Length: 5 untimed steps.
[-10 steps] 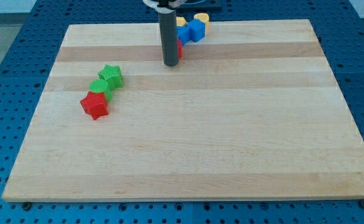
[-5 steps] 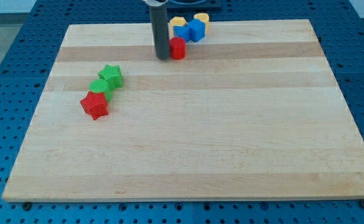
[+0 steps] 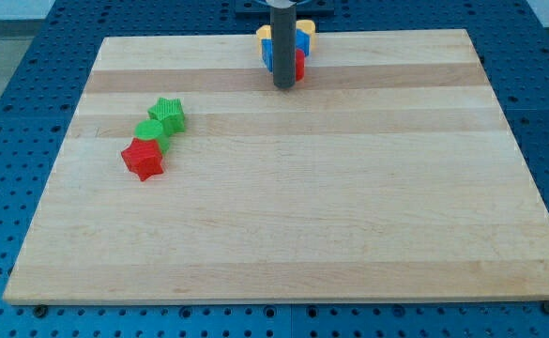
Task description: Move red circle at the bottom of blue cube
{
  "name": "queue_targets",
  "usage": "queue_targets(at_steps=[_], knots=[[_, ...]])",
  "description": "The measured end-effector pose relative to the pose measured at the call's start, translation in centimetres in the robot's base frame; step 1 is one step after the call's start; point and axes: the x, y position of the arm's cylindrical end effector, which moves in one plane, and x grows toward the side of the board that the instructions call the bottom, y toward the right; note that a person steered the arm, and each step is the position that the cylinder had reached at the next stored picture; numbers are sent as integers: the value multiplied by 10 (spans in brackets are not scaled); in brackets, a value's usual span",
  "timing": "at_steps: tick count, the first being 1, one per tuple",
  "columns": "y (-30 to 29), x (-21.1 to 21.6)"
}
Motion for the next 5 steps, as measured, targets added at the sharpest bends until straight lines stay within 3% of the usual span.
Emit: queue_targets(at_steps=[3, 5], knots=[[0, -9], [-46, -9]])
